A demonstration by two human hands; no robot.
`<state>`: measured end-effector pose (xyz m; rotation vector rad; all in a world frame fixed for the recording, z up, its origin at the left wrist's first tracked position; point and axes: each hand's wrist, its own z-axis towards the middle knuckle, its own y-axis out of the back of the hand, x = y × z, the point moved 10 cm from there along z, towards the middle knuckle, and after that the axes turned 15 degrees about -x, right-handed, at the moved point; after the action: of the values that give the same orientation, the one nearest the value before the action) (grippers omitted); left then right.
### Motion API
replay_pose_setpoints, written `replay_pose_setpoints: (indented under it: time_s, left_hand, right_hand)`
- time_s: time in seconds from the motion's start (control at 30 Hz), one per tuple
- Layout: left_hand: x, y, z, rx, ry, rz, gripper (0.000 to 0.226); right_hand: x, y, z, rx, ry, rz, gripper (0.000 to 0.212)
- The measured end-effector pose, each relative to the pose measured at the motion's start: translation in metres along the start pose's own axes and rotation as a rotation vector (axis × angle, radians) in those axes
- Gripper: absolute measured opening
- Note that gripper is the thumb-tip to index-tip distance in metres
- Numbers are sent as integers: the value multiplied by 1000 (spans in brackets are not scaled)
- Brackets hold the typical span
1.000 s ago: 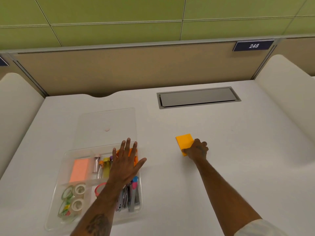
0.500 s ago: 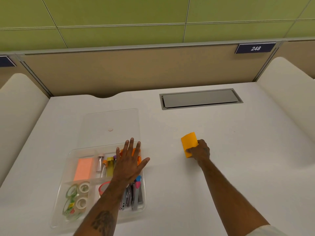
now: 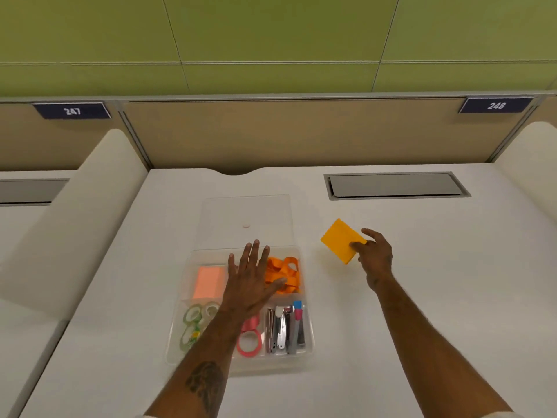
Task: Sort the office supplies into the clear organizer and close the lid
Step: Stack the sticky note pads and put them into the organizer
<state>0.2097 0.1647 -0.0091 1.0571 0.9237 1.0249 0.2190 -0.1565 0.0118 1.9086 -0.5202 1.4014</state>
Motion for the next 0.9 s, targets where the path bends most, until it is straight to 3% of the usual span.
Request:
replay_pose_setpoints:
  time_s: [0.17, 0.27, 0.5, 0.67, 0.9]
  left_hand:
    - [73, 20, -30, -24, 90, 31, 92]
    - [116, 25, -48, -26, 147, 38, 94]
    - [168, 14, -76, 32, 213, -32, 98]
    - [169, 9, -77, 35, 197, -68, 100]
    - [173, 2, -75, 42, 204, -63, 100]
  right_hand:
    - [26, -60, -51, 74, 24, 84, 13]
    - [44, -101, -88, 194, 100, 65, 5]
    - [66, -180, -171, 419, 406, -252, 24]
    - [63, -225, -212, 627, 563, -469, 20]
    - [63, -255, -236, 645, 744, -581, 21]
